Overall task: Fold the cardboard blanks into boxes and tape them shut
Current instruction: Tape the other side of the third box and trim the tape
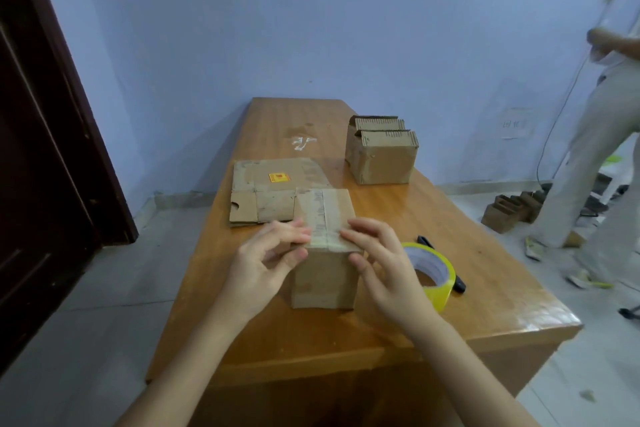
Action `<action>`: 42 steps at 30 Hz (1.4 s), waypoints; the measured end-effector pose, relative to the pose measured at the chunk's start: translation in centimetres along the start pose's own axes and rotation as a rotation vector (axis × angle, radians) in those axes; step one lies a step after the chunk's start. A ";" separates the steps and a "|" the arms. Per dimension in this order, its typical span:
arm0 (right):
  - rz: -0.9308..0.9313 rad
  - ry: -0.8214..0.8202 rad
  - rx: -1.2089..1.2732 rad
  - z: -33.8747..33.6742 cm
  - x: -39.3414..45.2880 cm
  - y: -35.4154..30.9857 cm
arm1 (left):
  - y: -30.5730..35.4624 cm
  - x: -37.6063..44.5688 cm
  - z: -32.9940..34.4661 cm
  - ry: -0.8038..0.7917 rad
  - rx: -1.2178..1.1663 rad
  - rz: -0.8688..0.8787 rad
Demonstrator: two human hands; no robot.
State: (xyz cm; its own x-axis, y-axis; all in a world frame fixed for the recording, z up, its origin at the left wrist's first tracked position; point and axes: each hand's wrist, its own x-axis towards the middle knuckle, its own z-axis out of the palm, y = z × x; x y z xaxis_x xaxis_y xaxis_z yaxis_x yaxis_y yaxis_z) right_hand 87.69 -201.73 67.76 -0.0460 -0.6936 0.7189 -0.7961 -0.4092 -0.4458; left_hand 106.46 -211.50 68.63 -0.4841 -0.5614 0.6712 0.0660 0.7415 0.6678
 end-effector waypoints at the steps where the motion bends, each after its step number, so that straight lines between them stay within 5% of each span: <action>1: 0.000 0.008 0.017 0.2 -0.3 0.0 | 0.1 -0.1 -0.2 -0.018 -0.021 -0.019; 6: 0.285 -0.122 0.467 -1.4 0.2 -0.6 | 0.4 -0.2 -0.9 -0.110 -0.085 -0.076; 11: 0.115 -0.197 0.118 -2.0 0.9 -0.6 | 0.6 0.8 -0.6 -0.077 0.087 0.046; 15: 0.067 -0.237 -0.040 -2.1 2.0 0.0 | 0.2 1.8 -1.5 -0.197 0.178 0.135; 22: 0.128 -0.133 0.155 -0.4 -0.2 0.3 | 0.9 0.2 -1.4 -0.280 0.081 -0.077; 27: -0.013 -0.251 -0.421 -2.2 2.1 -1.2 | 2.4 2.0 -2.0 -0.474 0.485 -0.110; 30: -0.088 -0.311 -0.605 -2.1 2.6 -1.6 | 2.8 2.3 -1.3 -0.379 0.561 0.044; 34: 0.057 -0.290 -0.403 -1.8 2.4 -1.6 | 1.9 2.0 -1.4 -0.349 0.473 0.036; 39: 0.504 -0.343 0.140 -1.9 3.3 -2.3 | 2.2 1.8 -1.5 -0.281 0.117 -0.163; 42: 0.502 -0.310 0.146 -1.9 3.0 -2.8 | 2.5 1.8 -1.3 -0.329 0.223 -0.148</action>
State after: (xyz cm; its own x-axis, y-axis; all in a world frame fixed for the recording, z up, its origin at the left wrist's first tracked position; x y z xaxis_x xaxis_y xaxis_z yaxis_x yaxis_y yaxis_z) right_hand 88.61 -201.55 72.17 -0.1988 -0.9543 0.2231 -0.6309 -0.0496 -0.7742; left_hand 106.84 -211.16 71.90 -0.7291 -0.5475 0.4107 -0.1979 0.7431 0.6392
